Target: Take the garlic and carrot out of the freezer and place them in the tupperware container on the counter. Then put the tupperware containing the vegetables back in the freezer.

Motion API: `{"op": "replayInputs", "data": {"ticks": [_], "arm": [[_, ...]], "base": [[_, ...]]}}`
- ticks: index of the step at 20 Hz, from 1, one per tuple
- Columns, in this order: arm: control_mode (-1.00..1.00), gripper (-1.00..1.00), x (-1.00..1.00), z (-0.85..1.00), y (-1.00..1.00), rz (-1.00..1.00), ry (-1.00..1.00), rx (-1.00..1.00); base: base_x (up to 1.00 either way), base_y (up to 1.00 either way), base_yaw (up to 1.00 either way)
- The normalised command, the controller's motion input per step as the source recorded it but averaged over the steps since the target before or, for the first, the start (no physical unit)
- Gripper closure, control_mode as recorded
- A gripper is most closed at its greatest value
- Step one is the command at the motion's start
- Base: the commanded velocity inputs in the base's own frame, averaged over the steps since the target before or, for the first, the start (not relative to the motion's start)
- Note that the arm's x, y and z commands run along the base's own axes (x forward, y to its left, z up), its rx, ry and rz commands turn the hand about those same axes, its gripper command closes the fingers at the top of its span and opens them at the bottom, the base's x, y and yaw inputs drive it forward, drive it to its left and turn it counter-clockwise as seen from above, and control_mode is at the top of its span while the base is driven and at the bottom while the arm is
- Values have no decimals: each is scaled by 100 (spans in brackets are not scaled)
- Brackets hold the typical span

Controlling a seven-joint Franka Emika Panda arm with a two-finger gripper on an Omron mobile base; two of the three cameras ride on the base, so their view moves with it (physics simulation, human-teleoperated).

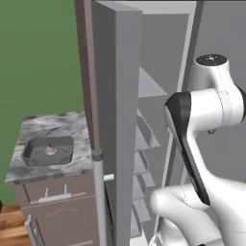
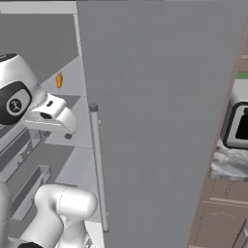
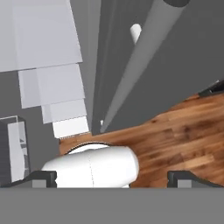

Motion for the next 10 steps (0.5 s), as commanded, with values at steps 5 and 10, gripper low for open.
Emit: {"op": "replayInputs", "data": {"ticks": [5, 10], "arm": [[100, -100, 0, 0, 0, 0, 0, 0], [-100, -100, 0, 10, 9, 3, 1, 9]], "base": [[35, 30, 17], [8, 41, 14]]}}
